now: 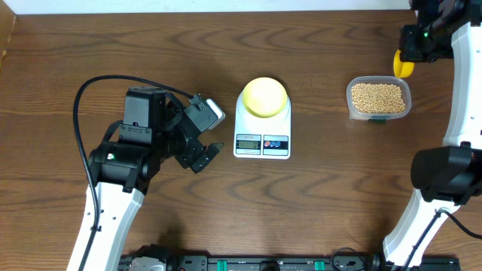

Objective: Scoop item into bowl and weigh 50g on scale
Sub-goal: 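Move the yellow scoop with the right gripper over the soybean tub, then lower the scoop into the soybeans with the right gripper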

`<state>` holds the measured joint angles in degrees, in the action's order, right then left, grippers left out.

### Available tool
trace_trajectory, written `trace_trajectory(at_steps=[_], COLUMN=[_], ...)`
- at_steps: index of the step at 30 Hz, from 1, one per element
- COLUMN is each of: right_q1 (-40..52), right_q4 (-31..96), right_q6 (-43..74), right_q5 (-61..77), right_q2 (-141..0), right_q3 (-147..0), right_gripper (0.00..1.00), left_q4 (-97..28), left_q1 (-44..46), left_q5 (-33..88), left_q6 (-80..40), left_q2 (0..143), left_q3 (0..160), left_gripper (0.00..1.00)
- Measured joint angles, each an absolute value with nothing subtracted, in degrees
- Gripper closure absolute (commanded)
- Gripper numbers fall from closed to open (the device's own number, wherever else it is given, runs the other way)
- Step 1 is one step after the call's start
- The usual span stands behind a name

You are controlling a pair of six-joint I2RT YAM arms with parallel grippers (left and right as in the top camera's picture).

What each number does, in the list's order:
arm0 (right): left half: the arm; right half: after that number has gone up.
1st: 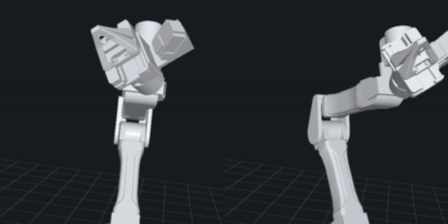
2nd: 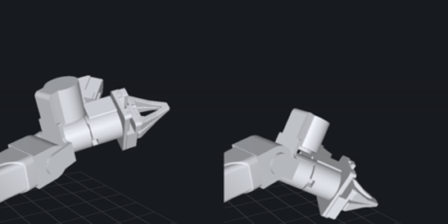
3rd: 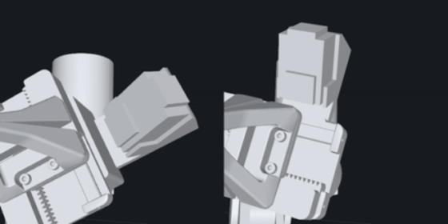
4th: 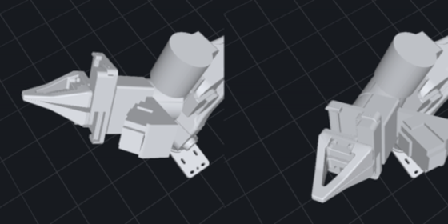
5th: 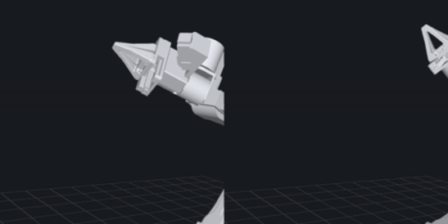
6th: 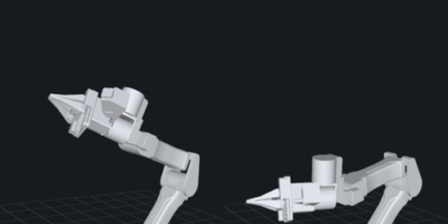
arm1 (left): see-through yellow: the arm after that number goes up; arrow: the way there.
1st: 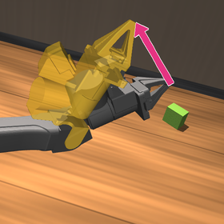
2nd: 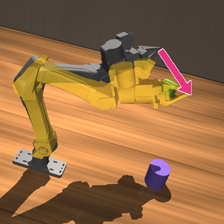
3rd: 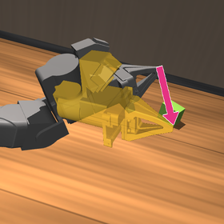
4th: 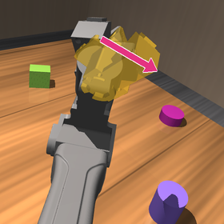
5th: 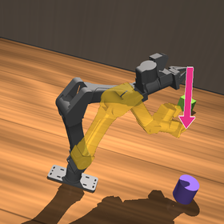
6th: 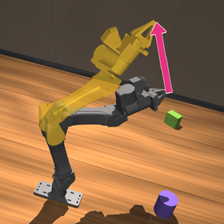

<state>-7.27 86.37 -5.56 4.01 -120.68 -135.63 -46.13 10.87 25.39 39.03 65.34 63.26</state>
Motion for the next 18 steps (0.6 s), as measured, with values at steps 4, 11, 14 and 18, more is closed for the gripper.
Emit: trace_trajectory(at_steps=[4, 11, 14, 18], right_q1=[-7.27, -7.16, -7.18, -7.18], right_q4=[87.26, 89.38, 88.58, 85.01], right_q6=[-5.65, -5.67, -5.74, -7.51], right_q5=[4.69, 2.46, 1.45, -0.36], right_q2=[-121.03, -122.54, -122.85, -122.87], right_q3=[-135.57, -132.88, -130.65, -126.8], right_gripper=[0.99, 0.99, 0.99, 0.99], left_q4=[-46.13, -46.13, -46.13, -46.13], left_q1=[10.87, 10.87, 10.87, 10.87], left_q5=[25.39, 25.39, 25.39, 25.39], left_q6=[39.03, 39.03, 39.03, 39.03], left_q2=[65.34, 65.34, 65.34, 65.34], left_q3=[63.26, 63.26, 63.26, 63.26], left_gripper=[0.06, 0.06, 0.06, 0.06])
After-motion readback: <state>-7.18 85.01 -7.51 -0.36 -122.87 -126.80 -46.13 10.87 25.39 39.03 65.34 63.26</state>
